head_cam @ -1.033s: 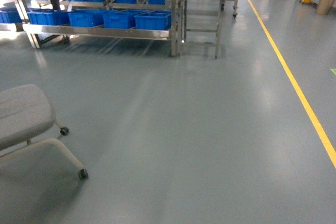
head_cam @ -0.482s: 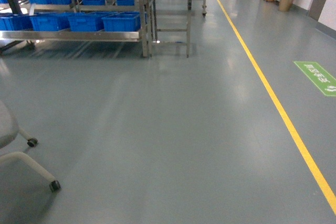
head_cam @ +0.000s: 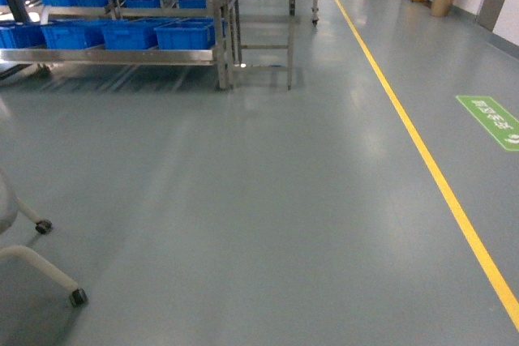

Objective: Pick blue part to blue bin on bottom shelf

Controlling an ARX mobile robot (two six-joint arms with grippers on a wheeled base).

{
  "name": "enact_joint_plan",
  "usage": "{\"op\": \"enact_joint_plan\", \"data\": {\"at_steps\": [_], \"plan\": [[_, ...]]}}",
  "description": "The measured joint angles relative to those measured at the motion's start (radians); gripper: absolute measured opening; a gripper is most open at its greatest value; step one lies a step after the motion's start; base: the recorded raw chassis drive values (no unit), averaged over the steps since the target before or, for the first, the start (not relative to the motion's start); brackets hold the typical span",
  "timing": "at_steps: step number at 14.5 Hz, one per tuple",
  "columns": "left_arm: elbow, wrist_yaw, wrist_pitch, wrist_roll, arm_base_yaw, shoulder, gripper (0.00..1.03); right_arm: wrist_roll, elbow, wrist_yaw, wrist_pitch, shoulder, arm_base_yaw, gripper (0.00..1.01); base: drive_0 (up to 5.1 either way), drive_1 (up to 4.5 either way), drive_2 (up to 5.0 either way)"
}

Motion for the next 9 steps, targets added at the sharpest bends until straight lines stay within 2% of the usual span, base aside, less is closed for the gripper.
{"op": "enact_joint_plan", "data": {"at_steps": [9], "plan": [[-0.001, 0.001, -0.003, 0.000, 0.000, 0.002, 0.44, 0.000, 0.000, 0.000, 0.002, 0.000, 0.000, 0.98, 0.0, 4.14, -4.1]]}}
